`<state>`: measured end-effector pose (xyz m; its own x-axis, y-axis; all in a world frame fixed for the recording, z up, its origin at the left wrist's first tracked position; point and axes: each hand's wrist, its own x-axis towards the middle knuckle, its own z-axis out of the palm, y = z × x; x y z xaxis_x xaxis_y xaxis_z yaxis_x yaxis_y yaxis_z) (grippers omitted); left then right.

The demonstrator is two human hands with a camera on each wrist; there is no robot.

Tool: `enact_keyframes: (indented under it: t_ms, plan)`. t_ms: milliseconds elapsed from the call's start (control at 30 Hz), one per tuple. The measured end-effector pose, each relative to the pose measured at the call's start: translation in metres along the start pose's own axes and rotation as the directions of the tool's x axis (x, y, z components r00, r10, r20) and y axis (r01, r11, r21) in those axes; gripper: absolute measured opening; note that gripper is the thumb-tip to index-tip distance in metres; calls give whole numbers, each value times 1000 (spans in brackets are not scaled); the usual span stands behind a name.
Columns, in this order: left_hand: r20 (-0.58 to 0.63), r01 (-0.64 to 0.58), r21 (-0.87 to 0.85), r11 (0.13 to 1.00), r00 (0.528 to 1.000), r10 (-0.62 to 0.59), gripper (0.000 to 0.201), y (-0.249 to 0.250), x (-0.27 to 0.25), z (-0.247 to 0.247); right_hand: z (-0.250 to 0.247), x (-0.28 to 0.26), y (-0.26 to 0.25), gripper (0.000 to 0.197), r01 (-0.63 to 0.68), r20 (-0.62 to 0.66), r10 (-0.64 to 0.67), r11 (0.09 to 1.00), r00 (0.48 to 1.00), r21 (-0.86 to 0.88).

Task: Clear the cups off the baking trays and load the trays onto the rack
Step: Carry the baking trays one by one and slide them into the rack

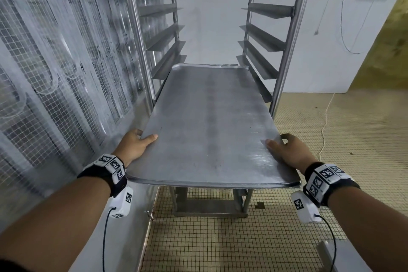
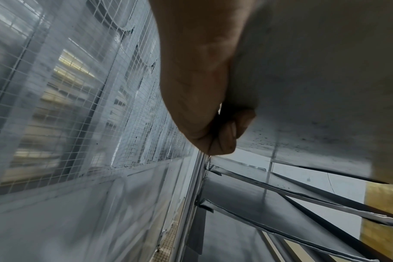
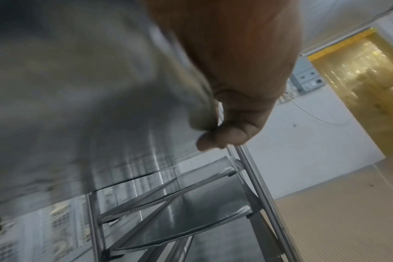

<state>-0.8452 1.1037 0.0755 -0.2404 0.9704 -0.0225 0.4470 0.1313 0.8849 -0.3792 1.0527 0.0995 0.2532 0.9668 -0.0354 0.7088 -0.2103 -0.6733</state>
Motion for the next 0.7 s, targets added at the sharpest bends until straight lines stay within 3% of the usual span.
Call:
enact_keyframes:
  t_ms: [133, 233, 333, 433, 533, 633, 700]
  plan:
    - [-14, -10, 23, 1000, 1000, 10, 47, 0, 1, 0, -9, -27, -11, 105, 85, 40, -81, 990, 996, -113]
    - [-12, -15, 51, 999, 1000, 15, 48, 0, 2, -1, -5, -58, -22, 115, 257, 82, -244, 924, 966, -282]
    - [-21, 3, 70, 998, 1000, -2, 55, -1, 3, -3, 12, -82, -31, 110, 522, 233, -467, 768, 853, -372]
    - [-69, -1, 86, 996, 998, 7, 41, 0, 0, -4, 35, -92, -30, 97, 646, 318, -563, 660, 763, -382]
    - [-94, 6, 158, 987, 996, 9, 32, 3, -7, -6, 44, -90, -28, 75, 670, 284, -608, 650, 741, -357]
    - [-81, -31, 280, 960, 995, 55, 53, 15, -21, -9, 44, -87, -28, 70, 677, 264, -625, 649, 734, -347]
    - [-43, -136, 382, 914, 985, 164, 63, 30, -39, -8, 44, -87, -28, 70, 676, 261, -625, 655, 736, -338]
